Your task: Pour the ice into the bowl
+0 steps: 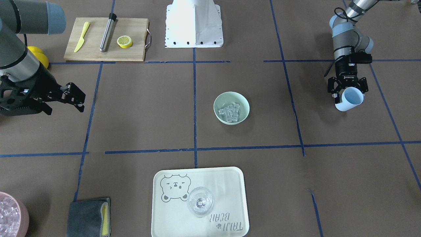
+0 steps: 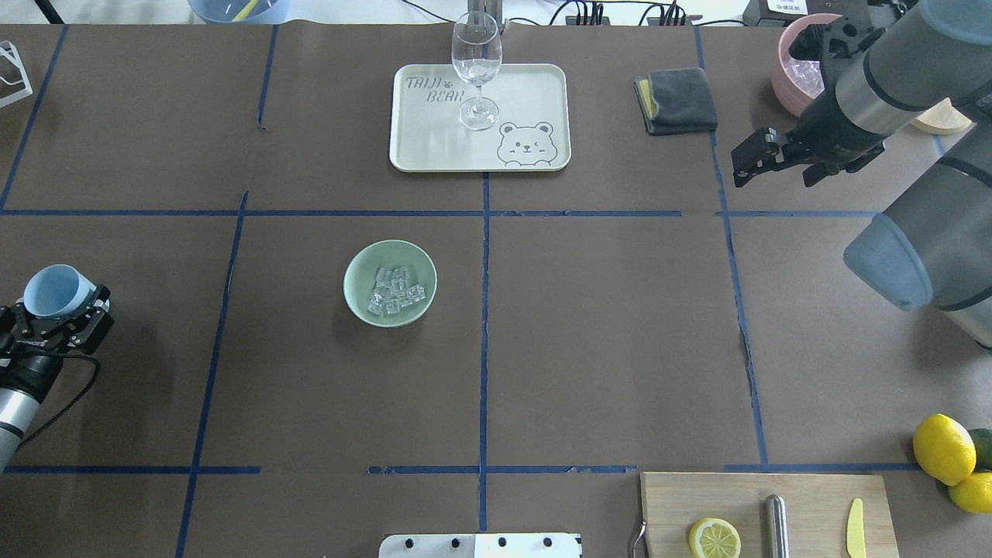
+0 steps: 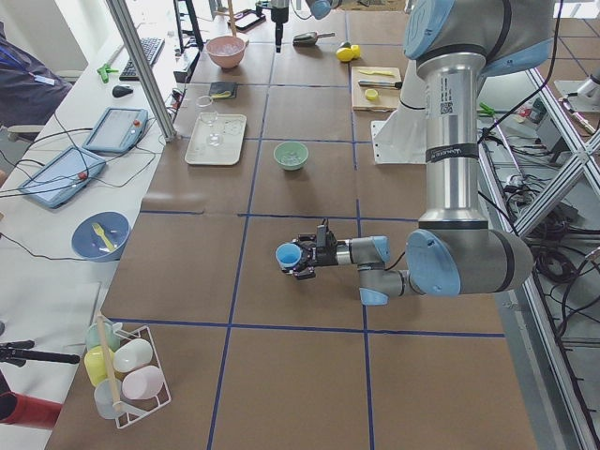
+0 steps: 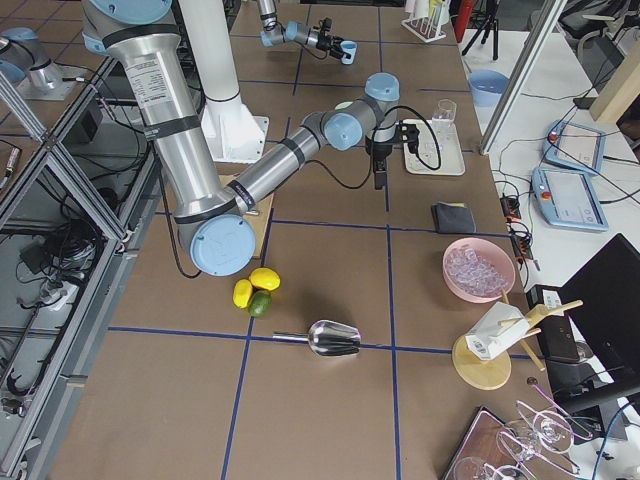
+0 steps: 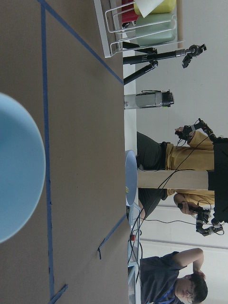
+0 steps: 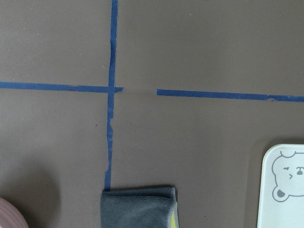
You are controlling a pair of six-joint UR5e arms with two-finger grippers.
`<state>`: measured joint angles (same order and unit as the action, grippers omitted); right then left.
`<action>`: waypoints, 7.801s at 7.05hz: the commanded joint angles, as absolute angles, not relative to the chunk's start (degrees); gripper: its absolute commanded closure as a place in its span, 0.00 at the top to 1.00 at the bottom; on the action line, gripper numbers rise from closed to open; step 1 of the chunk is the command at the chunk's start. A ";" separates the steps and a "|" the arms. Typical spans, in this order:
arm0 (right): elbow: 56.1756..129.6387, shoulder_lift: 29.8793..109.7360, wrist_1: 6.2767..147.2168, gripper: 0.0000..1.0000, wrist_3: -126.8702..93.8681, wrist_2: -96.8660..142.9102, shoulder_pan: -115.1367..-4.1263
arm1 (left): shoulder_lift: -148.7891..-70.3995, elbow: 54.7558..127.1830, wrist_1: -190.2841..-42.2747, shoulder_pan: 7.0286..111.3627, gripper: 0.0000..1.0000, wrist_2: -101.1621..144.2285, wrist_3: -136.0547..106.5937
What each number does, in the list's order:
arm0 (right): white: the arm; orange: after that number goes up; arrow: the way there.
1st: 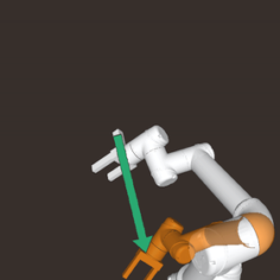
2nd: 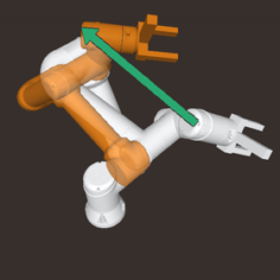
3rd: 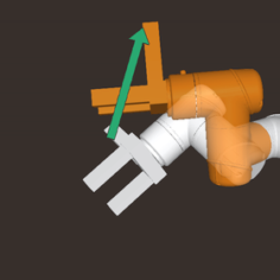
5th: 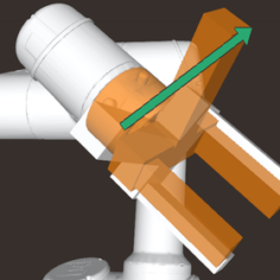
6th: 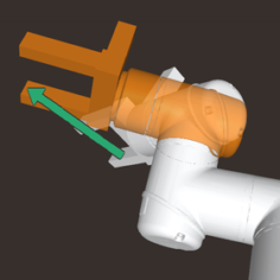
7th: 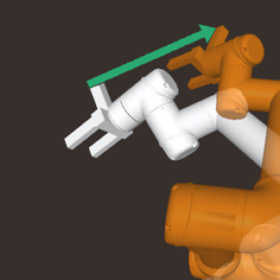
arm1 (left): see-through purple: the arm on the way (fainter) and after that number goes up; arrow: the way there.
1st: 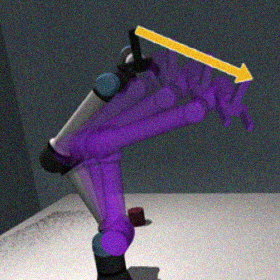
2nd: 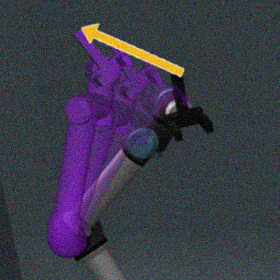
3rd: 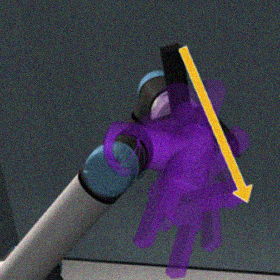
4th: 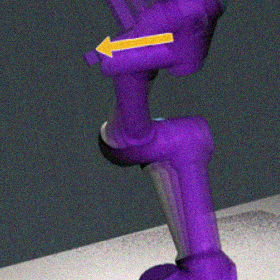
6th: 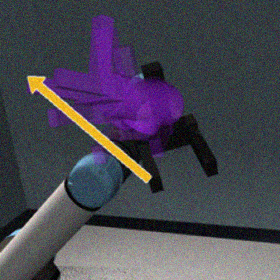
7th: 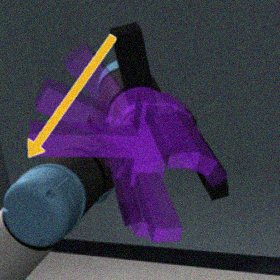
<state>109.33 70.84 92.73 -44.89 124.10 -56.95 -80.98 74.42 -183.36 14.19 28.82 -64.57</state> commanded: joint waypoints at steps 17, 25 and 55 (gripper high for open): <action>109.07 65.05 92.64 1.00 -58.96 120.41 -47.65 | -57.93 95.88 -184.48 15.99 1.00 66.95 -59.59; 101.87 52.91 92.55 1.00 -73.39 111.19 -34.72 | -57.74 103.15 -171.26 38.21 1.00 110.44 -57.58; 108.44 72.08 91.23 0.00 -39.17 124.54 -58.25 | -94.75 96.33 -90.79 89.82 1.00 133.59 4.39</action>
